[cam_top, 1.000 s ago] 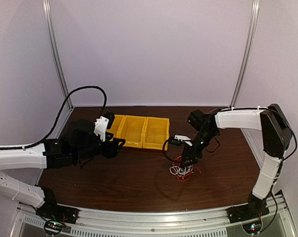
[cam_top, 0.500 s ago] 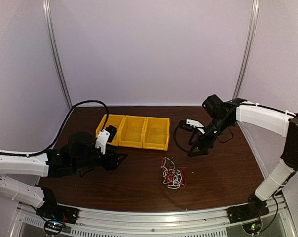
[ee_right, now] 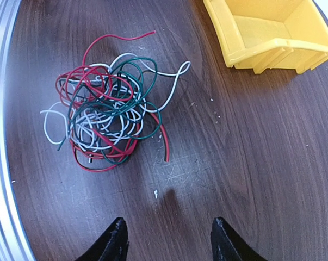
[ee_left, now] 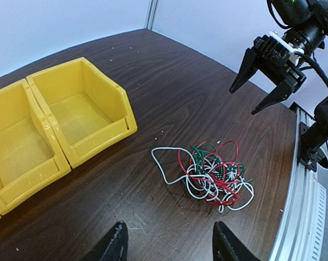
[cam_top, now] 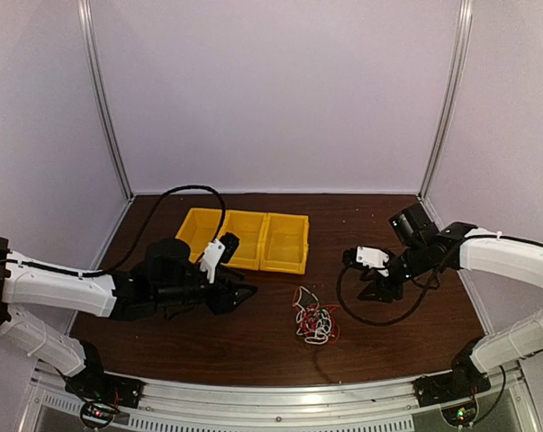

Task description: Untangle the cables

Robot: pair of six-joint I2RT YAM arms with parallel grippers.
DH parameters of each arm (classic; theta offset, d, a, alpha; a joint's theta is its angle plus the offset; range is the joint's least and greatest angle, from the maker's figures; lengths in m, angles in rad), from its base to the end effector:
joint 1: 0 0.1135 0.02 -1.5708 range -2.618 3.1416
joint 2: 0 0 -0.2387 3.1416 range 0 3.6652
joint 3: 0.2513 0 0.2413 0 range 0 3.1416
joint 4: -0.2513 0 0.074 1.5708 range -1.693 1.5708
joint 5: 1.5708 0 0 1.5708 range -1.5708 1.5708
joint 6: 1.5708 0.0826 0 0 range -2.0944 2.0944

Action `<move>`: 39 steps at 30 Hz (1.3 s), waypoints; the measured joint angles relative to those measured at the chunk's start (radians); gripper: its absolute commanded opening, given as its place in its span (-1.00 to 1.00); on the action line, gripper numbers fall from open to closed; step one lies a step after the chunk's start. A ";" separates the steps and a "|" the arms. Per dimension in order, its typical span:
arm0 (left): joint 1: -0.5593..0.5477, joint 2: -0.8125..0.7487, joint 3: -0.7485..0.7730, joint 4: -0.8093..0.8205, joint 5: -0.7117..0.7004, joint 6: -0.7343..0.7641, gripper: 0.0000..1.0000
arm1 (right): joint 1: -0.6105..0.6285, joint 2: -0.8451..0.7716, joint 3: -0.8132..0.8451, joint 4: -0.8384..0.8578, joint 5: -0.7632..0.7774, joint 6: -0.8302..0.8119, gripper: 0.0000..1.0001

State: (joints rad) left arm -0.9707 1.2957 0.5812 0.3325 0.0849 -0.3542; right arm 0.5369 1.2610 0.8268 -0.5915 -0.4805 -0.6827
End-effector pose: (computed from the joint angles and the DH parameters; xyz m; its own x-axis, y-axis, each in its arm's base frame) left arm 0.1727 -0.2648 0.1771 -0.4981 0.1159 -0.8594 0.7399 0.5735 -0.3515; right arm 0.2046 0.1662 0.1710 -0.1540 -0.7427 -0.6516 -0.9752 0.2202 -0.0205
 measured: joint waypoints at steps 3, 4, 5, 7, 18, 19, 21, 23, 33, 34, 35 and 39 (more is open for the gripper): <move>0.000 0.040 0.012 0.028 0.034 -0.019 0.08 | 0.023 0.018 0.000 0.035 0.013 -0.013 0.01; 0.000 0.047 0.014 0.037 0.047 -0.025 0.08 | 0.032 0.029 0.000 0.044 0.014 -0.020 0.00; 0.000 0.052 0.017 0.043 0.059 -0.031 0.08 | 0.043 0.047 0.002 0.051 0.014 -0.026 -0.02; 0.000 0.056 0.021 0.044 0.077 -0.039 0.08 | 0.061 0.083 0.007 0.059 0.014 -0.032 -0.05; -0.005 0.010 0.032 0.039 0.077 -0.068 0.08 | 0.184 0.251 0.081 0.078 0.033 -0.083 -0.52; -0.005 0.004 0.032 0.039 0.075 -0.071 0.08 | 0.189 0.260 0.086 0.080 0.034 -0.083 -0.64; -0.005 0.003 0.032 0.040 0.072 -0.074 0.08 | 0.192 0.277 0.096 0.084 0.034 -0.084 -0.88; -0.005 0.004 0.030 0.040 0.072 -0.076 0.09 | 0.196 0.293 0.109 0.084 0.034 -0.087 -1.00; -0.087 0.106 0.036 0.184 0.043 -0.025 0.25 | 0.209 0.267 0.243 -0.045 -0.005 -0.081 -1.00; -0.105 0.124 0.039 0.216 0.028 -0.012 0.27 | 0.209 0.256 0.269 -0.064 -0.026 -0.074 -1.00; -0.123 0.138 0.038 0.253 0.012 0.003 0.28 | 0.209 0.248 0.292 -0.078 -0.045 -0.069 -1.00; -0.184 0.203 0.035 0.464 -0.041 0.059 0.28 | 0.209 0.226 0.401 -0.134 -0.145 -0.039 -1.00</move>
State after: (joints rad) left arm -1.1549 1.4982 0.6163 0.7963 0.0441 -0.2951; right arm 0.7464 1.4872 1.2278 -0.7258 -0.6258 -0.7212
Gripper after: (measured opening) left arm 0.639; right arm 0.006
